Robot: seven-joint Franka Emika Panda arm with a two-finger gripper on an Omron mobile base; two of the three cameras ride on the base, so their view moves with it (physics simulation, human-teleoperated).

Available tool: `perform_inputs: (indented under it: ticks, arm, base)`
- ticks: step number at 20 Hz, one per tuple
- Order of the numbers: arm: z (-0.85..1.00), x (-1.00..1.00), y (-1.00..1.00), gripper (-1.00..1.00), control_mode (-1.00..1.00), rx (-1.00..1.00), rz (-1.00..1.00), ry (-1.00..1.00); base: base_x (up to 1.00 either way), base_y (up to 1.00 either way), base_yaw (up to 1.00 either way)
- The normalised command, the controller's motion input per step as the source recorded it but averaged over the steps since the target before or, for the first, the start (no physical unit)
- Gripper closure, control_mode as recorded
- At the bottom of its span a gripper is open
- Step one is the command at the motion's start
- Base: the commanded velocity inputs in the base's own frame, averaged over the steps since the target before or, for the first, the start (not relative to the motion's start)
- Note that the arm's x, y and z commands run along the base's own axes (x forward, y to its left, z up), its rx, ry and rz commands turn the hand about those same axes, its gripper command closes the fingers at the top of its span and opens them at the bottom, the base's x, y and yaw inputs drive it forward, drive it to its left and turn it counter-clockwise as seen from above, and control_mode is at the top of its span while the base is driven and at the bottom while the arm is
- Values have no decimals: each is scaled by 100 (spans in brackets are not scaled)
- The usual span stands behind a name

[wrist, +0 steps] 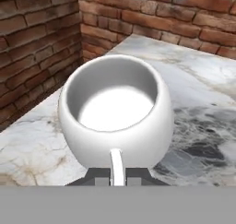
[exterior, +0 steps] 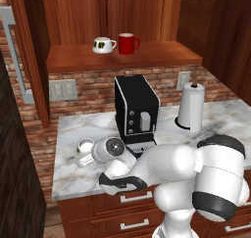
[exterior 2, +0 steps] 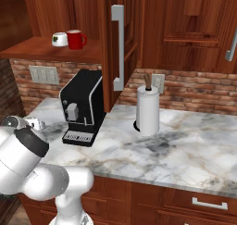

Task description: Pick the mug on the counter and place it in the cabinet with the handle facing the right, like the mugs already inside.

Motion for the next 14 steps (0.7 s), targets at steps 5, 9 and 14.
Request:
perform_inputs:
  ticks: [5,9,14]
  arm:
    - [82,-8,0,100,-100,0,0,-12]
    - [68,-1,0,100,-100,4,0,-3]
    - [52,-4,0,100,-100,12,-2,0]
  base:
    - [0,0,0]
    - [0,0,0]
    - [0,0,0]
